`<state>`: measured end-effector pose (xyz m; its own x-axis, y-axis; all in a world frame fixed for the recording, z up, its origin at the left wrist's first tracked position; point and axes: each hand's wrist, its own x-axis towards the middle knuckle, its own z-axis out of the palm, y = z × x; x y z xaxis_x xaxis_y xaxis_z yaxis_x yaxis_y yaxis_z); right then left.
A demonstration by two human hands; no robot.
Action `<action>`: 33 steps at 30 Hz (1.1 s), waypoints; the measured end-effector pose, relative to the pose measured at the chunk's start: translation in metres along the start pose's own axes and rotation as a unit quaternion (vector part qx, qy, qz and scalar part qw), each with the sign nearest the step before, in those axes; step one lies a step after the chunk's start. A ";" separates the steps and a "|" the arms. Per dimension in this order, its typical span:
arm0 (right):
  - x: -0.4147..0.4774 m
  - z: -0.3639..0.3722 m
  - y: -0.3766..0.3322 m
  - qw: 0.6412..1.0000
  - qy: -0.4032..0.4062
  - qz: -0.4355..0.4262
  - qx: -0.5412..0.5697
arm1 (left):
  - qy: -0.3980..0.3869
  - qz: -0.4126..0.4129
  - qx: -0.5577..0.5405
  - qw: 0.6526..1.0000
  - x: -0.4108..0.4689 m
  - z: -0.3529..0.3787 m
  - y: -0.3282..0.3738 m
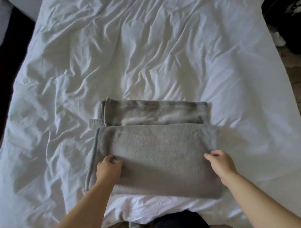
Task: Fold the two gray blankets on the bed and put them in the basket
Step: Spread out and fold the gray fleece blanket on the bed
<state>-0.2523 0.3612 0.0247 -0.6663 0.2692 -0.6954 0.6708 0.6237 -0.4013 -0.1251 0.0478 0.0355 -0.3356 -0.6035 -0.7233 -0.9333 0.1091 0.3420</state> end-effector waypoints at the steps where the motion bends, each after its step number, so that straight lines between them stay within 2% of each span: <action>1: 0.005 -0.001 -0.005 0.999 0.012 -0.015 -0.033 | 0.017 0.006 0.021 1.000 0.004 0.001 0.003; 4: 0.020 0.001 -0.024 0.987 0.062 -0.080 -0.126 | 0.070 0.063 0.104 0.990 0.015 0.004 0.015; 7: 0.031 0.013 -0.052 0.955 0.075 -0.172 -0.229 | 0.082 0.137 0.232 0.960 0.028 0.007 0.028; 10: 0.036 0.032 -0.077 0.910 0.048 -0.252 -0.324 | 0.053 0.149 0.295 0.942 0.043 0.012 0.039; 14: 0.041 0.064 -0.104 0.853 -0.048 -0.329 -0.402 | 0.022 0.194 0.341 0.920 0.059 0.012 0.058; 17: 0.050 0.085 -0.129 0.854 -0.095 -0.325 -0.395 | 0.023 0.234 0.353 0.906 0.079 0.007 0.082; 23: 0.091 0.106 -0.189 0.838 -0.030 -0.365 -0.405 | 0.058 0.306 0.375 0.873 0.149 -0.008 0.138; 27: 0.111 0.111 -0.206 0.820 -0.069 -0.352 -0.447 | -0.015 0.291 0.454 0.842 0.187 -0.018 0.157; 29: 0.116 0.111 -0.210 0.810 -0.082 -0.357 -0.458 | -0.020 0.303 0.481 0.822 0.194 -0.022 0.160; 33: 0.114 0.101 -0.212 0.841 -0.131 -0.322 -0.414 | 0.004 0.326 0.505 0.799 0.199 -0.041 0.158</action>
<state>-0.4381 0.1854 -0.0298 -0.6373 -0.4229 -0.6442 -0.3303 0.9052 -0.2675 -0.3346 -0.0871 -0.0300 -0.7951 -0.1625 -0.5844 -0.1885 0.9819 -0.0166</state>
